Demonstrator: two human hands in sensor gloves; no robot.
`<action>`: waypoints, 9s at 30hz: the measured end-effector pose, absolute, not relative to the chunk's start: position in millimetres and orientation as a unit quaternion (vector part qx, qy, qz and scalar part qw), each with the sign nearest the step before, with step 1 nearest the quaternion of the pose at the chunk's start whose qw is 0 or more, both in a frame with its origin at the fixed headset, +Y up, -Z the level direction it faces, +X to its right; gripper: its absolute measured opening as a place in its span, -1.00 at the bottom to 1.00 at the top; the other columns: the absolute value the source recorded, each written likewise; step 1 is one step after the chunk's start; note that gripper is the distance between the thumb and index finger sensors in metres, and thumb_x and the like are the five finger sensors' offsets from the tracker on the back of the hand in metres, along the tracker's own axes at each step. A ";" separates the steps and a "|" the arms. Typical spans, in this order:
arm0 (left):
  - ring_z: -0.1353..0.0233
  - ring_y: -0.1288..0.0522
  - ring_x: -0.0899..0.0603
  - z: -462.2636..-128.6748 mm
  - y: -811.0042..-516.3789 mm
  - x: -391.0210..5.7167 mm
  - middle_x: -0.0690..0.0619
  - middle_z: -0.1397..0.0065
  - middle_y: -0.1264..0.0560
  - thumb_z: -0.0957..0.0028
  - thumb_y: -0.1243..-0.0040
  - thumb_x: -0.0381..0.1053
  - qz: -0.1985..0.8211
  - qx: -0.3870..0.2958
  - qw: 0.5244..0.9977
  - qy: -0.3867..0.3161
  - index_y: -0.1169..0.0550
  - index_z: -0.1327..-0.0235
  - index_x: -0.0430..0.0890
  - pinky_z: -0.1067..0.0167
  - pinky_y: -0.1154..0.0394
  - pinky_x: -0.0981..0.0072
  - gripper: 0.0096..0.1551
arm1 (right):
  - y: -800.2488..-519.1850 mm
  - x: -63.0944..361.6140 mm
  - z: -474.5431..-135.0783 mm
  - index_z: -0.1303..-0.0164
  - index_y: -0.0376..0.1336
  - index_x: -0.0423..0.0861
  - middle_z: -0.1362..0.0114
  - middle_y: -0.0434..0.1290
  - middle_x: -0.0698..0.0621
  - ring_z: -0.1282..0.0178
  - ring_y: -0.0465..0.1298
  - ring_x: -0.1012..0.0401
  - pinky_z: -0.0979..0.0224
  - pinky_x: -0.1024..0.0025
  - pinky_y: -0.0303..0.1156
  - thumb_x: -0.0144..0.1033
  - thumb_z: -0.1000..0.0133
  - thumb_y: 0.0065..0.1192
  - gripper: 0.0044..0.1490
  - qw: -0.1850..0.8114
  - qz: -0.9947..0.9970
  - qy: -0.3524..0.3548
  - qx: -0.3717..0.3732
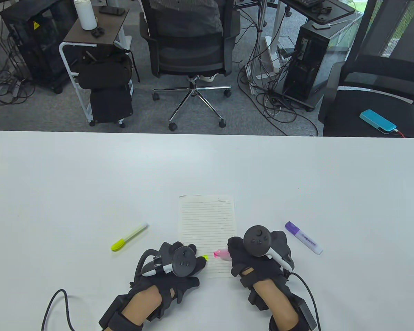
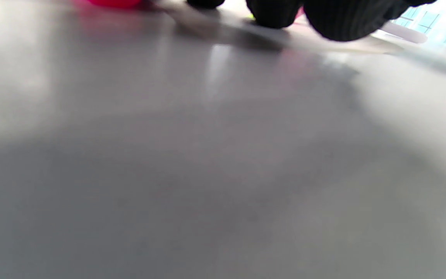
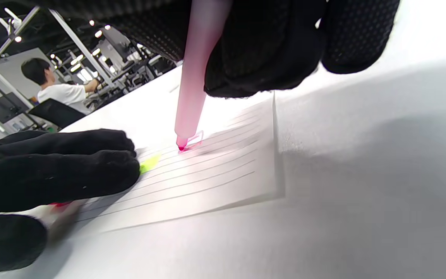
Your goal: Apply highlighter ink on paper
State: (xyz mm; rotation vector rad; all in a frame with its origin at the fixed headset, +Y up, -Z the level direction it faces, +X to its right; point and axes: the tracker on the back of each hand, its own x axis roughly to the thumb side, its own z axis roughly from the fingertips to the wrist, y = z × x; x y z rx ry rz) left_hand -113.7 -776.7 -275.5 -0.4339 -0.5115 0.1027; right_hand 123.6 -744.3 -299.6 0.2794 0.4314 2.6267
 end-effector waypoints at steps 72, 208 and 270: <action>-0.65 0.06 -0.36 -275.8 -778.4 -114.2 0.08 -0.70 0.03 0.05 -0.07 0.34 0.051 -0.217 0.942 -0.250 -0.22 -0.52 0.29 -0.44 0.12 -0.43 -0.21 | -745.1 130.2 -302.0 -0.41 0.32 -0.12 -0.12 0.57 -0.18 0.16 0.58 -0.02 -0.30 -0.20 0.38 -0.20 -0.34 0.15 -0.53 0.224 0.956 0.169 0.083; -0.26 -0.58 -0.23 -290.6 -759.1 -142.3 -0.03 -0.27 -0.62 0.20 -0.44 0.07 -0.003 -0.090 0.995 -0.051 -0.54 -0.28 -0.02 -0.28 -0.42 -0.24 -0.30 | -743.1 119.2 -299.0 -0.52 0.23 -0.08 -0.27 0.51 -0.19 -0.02 0.56 -0.06 -0.38 -0.23 0.34 -0.21 -0.36 0.12 -0.48 0.354 0.912 0.063 0.196; -0.31 -0.45 -0.24 -290.1 -743.6 -150.1 0.00 -0.32 -0.48 0.24 -0.44 0.03 0.195 -0.045 0.955 -0.220 -0.44 -0.29 -0.05 -0.36 -0.28 -0.35 -0.24 | -741.7 101.9 -293.4 -0.52 0.24 -0.07 -0.28 0.50 -0.19 -0.02 0.56 -0.06 -0.39 -0.24 0.33 -0.21 -0.36 0.12 -0.48 0.364 0.881 0.074 0.293</action>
